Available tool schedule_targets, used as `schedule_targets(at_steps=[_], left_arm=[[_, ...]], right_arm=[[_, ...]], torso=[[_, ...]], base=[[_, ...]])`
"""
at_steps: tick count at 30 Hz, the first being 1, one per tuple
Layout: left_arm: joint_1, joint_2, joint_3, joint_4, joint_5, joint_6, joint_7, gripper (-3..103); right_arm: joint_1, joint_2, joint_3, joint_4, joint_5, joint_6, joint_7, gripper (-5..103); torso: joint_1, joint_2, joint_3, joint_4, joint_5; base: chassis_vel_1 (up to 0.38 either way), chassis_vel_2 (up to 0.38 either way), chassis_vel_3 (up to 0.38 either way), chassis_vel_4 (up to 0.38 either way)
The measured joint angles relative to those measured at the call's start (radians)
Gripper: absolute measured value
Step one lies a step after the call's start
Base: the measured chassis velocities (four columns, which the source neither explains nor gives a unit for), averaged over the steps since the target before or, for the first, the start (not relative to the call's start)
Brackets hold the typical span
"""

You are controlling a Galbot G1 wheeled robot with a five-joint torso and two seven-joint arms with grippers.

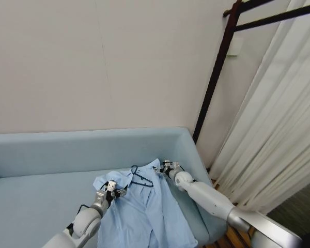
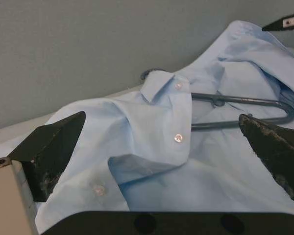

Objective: Pick up the clothes from the sofa and hang them on the clothes hanger.

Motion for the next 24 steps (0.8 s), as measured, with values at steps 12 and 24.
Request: schedule_targets(at_steps=[12, 24], left_arm=[[-0.044, 0.005, -0.008, -0.003, -0.022, 0.001, -0.031, 100], [-0.068, -0.002, 0.006, 0.015, -0.022, 0.001, -0.029, 100]], right_arm=[[-0.001, 0.044, 0.007, -0.102, 0.002, 0.02, -0.027, 58], [-0.035, 0.036, 0.024, -0.075, -0.015, 0.026, -0.024, 14]], torso=[[0.0, 0.0, 0.0, -0.0001, 0.0002], [0.0, 0.0, 0.0, 0.0, 0.0003]], base=[[0.0, 0.0, 0.0, 0.0], [0.0, 0.0, 0.0, 0.0]])
